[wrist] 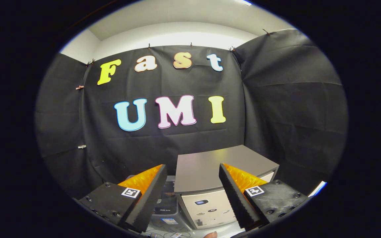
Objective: Put the clothes into the washing machine and then close the washing machine lid.
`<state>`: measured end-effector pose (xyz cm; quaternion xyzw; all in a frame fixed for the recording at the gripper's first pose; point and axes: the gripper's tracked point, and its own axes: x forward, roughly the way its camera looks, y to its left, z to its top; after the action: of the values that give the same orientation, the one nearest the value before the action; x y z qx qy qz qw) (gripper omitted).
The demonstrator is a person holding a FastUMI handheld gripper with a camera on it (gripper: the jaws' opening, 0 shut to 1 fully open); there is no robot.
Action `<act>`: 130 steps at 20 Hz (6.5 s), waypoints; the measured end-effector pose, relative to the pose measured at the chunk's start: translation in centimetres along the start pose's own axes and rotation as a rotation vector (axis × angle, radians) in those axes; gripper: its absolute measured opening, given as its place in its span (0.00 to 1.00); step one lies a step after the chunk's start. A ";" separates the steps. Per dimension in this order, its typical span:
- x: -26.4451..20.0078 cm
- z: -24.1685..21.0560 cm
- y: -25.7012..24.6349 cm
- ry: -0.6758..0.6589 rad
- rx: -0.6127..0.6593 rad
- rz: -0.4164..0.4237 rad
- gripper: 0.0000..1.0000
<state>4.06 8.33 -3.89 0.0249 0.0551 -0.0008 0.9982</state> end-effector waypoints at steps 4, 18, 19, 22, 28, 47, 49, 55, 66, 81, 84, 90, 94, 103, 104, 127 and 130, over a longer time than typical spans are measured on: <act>-0.5 0.0 0.2 -0.005 -0.001 -0.005 0.99; -1.1 0.5 1.5 -0.021 -0.003 0.019 0.99; -1.2 0.4 1.7 -0.019 -0.005 0.024 0.99; -1.1 0.3 2.2 -0.017 -0.025 0.034 1.00; -1.6 0.7 3.1 -0.029 -0.029 0.047 0.99; -2.2 0.5 4.1 -0.019 -0.031 0.070 0.99; -2.2 0.8 4.0 -0.022 -0.032 0.071 0.99; -2.2 0.6 3.9 -0.021 -0.028 0.075 0.99; -1.5 -0.1 4.1 -0.015 -0.062 0.068 0.99; 0.8 -1.9 1.6 -0.024 -0.020 -0.028 0.99; 0.9 -2.3 2.4 -0.028 -0.025 -0.019 0.99; 0.8 -2.7 2.4 -0.027 -0.027 -0.021 0.99; 1.4 -3.1 2.6 -0.005 -0.085 0.011 0.99; 2.2 -7.0 3.1 0.070 -0.142 0.118 1.00; 2.0 -7.3 3.1 0.071 -0.139 0.127 1.00; 2.4 -5.8 -5.9 -0.007 -0.069 0.041 0.99; 2.2 -6.1 -5.8 -0.002 -0.068 0.043 1.00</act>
<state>5.56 2.85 -10.51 -0.0079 0.0538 0.0224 0.9983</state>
